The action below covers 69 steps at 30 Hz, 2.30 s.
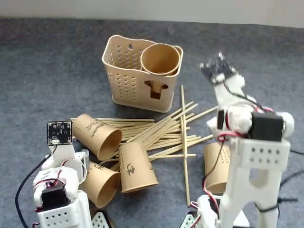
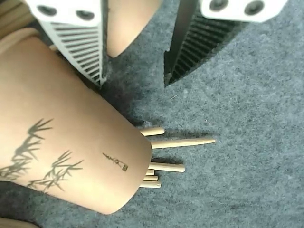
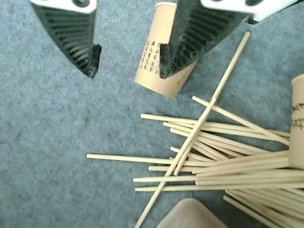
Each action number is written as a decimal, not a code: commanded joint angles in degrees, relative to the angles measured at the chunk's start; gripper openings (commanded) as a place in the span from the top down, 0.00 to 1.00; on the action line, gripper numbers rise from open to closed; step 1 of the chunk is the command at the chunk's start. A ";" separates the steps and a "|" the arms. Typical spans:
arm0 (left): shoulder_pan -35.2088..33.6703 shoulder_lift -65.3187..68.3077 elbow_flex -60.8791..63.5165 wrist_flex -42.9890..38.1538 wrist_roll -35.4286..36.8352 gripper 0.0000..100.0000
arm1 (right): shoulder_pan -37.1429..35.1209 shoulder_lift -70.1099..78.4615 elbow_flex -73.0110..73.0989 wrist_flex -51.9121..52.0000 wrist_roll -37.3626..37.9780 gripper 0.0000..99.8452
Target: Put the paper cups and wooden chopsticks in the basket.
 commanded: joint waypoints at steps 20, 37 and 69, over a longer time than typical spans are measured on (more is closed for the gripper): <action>-0.48 -0.31 -0.31 -0.97 0.26 0.80 | 19.82 -18.33 37.58 0.75 40.00 0.79; -0.48 -0.31 -0.31 -0.97 0.26 0.80 | 13.67 -18.77 47.87 -17.89 23.65 0.79; -0.48 -0.31 -0.31 -0.97 0.26 0.80 | 0.84 -18.77 41.27 -15.25 9.49 0.79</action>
